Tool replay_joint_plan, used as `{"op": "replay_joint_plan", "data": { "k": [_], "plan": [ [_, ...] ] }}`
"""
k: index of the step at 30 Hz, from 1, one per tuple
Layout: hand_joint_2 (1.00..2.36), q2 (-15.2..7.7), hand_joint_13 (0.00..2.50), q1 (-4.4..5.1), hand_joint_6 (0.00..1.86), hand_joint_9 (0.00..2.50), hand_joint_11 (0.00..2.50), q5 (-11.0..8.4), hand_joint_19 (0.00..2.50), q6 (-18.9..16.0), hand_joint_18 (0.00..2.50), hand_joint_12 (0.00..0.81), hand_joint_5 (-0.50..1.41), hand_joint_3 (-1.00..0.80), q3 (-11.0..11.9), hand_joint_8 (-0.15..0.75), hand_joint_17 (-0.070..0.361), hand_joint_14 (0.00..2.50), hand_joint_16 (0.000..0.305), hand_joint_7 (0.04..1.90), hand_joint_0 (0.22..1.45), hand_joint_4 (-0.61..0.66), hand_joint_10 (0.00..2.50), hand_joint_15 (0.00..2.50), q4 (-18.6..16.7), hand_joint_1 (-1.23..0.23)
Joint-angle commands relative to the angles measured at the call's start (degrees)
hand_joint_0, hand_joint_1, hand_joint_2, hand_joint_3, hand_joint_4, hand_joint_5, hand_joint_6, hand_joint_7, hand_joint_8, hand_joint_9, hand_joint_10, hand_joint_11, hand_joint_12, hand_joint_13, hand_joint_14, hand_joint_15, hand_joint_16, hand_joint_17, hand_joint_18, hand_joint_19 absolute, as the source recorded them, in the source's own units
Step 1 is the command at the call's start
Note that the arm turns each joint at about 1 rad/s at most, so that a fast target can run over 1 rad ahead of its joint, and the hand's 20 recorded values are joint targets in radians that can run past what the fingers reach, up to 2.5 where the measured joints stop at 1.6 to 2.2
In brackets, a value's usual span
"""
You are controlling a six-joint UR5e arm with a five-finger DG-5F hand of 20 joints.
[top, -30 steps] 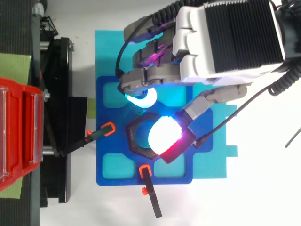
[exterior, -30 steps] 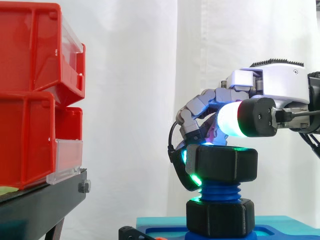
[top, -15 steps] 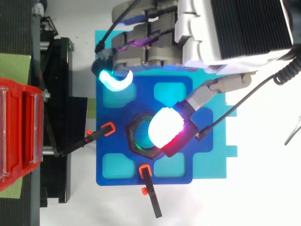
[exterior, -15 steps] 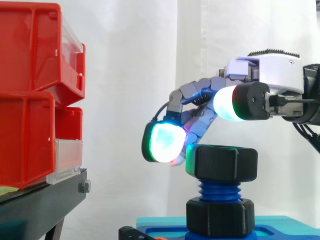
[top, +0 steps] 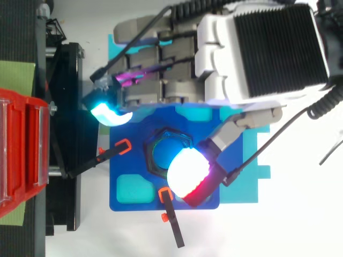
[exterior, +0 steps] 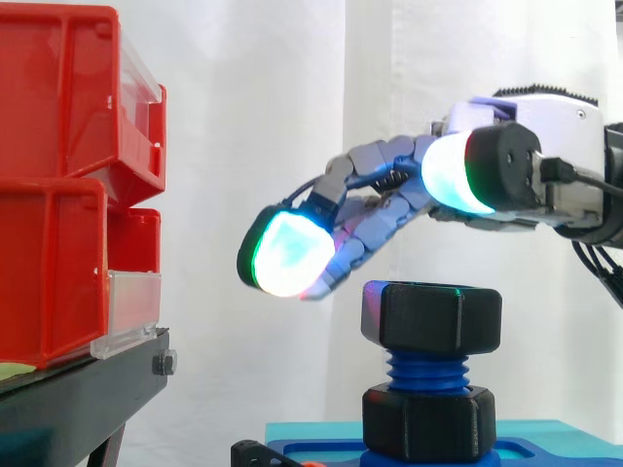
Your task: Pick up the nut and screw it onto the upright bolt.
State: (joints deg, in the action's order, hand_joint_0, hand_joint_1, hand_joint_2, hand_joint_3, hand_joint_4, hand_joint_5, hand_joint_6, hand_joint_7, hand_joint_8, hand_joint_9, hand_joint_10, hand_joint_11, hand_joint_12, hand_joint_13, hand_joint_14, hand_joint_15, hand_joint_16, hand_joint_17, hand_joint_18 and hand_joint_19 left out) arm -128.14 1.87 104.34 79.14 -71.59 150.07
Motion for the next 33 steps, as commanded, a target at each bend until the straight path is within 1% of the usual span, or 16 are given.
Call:
{"op": "replay_joint_plan", "data": {
  "k": [1,4,5,6,8,11,12,16,21,25,28,33],
  "plan": [
    [1.00,0.0,0.56,1.38,0.50,0.69,0.00,-2.65,0.00,-0.1,0.32,0.197,-0.08,-0.50,-1.5,0.188,0.049,0.00,0.022,0.71,0.51,0.19,0.00,0.00,-1.2,-0.10],
    [1.00,0.0,0.58,1.99,0.50,0.69,0.00,-3.36,0.00,-0.1,0.33,0.203,-0.07,-0.50,-2.1,0.196,0.049,0.00,0.022,0.79,0.50,0.20,0.00,0.00,-1.2,-0.10],
    [1.00,0.0,0.59,1.99,0.50,0.69,0.00,-3.36,0.00,-0.1,0.33,0.204,-0.07,-0.50,-2.1,0.196,0.050,0.00,0.022,0.84,0.50,0.21,0.00,0.00,-1.2,-0.10],
    [1.00,0.0,0.60,2.17,0.50,0.70,0.00,-3.62,0.00,-0.1,0.34,0.204,-0.06,-0.50,-2.2,0.200,0.051,0.00,0.023,0.86,0.50,0.22,0.00,0.00,-1.2,-0.10],
    [1.00,0.0,0.60,2.43,0.50,0.70,0.00,-3.79,0.01,-0.1,0.35,0.206,-0.06,-0.50,-2.1,0.207,0.051,0.00,0.023,0.98,0.50,0.24,0.00,0.00,-1.1,-0.10],
    [1.00,0.0,0.61,2.43,0.50,0.71,0.00,-3.79,0.00,-0.1,0.37,0.206,-0.06,-0.50,-2.1,0.218,0.050,0.00,0.022,1.12,0.51,0.23,0.00,0.00,-1.0,-0.11],
    [1.00,0.0,0.61,2.43,0.50,0.71,0.00,-3.79,0.00,-0.1,0.37,0.205,-0.05,-0.50,-2.1,0.219,0.050,0.00,0.022,1.15,0.51,0.24,0.00,0.00,-1.0,-0.11],
    [1.00,0.0,0.62,2.52,0.50,0.71,0.00,-3.88,0.00,0.0,0.38,0.205,-0.05,-0.50,-2.1,0.229,0.049,0.00,0.022,1.28,0.51,0.20,0.00,0.00,-1.0,-0.11],
    [1.00,0.0,0.64,2.52,0.50,0.72,0.00,-3.88,0.00,0.0,0.39,0.206,-0.04,-0.50,-2.2,0.234,0.048,0.00,0.021,1.37,0.51,0.20,0.00,0.00,-0.9,-0.12],
    [1.00,0.0,0.66,2.52,0.50,0.74,0.00,-3.79,0.00,0.0,0.40,0.202,-0.03,-0.50,-2.2,0.237,0.046,0.00,0.020,1.49,0.51,0.17,0.00,0.00,-0.4,-0.12],
    [1.00,0.0,0.67,2.26,0.51,0.77,0.00,-3.53,0.00,0.0,0.41,0.198,-0.03,-0.50,-2.2,0.244,0.045,0.00,0.020,1.54,0.52,0.16,0.00,0.00,-0.4,-0.13],
    [1.00,0.0,0.69,1.99,0.57,0.78,0.00,-3.53,0.00,0.0,0.44,0.198,-0.03,-0.50,-2.2,0.247,0.044,0.00,0.019,1.48,0.52,0.14,0.00,0.00,-0.4,-0.13]
  ]
}}
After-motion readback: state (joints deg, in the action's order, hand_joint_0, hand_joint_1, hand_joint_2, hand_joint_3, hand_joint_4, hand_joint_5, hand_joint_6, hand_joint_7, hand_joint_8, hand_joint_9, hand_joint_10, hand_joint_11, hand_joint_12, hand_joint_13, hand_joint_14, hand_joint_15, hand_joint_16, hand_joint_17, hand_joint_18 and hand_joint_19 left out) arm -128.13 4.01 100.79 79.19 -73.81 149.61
